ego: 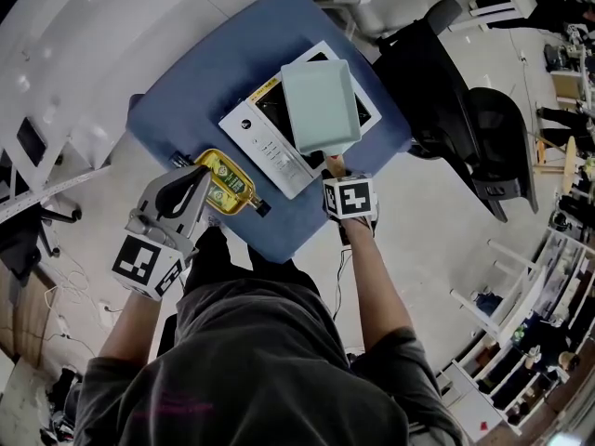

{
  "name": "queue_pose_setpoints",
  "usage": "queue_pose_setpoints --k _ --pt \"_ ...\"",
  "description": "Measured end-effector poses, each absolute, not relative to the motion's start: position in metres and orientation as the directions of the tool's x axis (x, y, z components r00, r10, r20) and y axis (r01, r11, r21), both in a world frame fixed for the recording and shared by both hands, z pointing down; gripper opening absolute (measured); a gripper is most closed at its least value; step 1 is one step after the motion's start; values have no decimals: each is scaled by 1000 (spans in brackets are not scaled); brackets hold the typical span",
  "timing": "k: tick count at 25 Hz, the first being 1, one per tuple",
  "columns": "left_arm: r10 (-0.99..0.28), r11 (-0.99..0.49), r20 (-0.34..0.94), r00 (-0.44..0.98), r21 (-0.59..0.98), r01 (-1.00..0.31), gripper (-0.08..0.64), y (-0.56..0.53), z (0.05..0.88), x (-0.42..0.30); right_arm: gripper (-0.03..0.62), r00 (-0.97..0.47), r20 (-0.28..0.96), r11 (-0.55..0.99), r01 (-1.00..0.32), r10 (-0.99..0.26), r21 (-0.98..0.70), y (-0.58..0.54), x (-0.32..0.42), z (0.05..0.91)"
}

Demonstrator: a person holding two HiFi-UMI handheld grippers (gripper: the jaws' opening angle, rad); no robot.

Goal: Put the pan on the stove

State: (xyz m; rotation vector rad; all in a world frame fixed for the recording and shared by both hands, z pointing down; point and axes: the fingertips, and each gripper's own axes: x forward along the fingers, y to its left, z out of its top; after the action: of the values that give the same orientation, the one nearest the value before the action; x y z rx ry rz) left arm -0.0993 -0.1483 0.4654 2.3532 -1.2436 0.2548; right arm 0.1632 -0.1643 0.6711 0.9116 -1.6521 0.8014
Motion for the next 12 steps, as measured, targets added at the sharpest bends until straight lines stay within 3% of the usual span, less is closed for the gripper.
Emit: queue_pose_setpoints --k 12 --pt "-737 -478 358 573 324 -816 11 -152 468 -119 95 -103 980 479 -878 -173 -7 -166 163 675"
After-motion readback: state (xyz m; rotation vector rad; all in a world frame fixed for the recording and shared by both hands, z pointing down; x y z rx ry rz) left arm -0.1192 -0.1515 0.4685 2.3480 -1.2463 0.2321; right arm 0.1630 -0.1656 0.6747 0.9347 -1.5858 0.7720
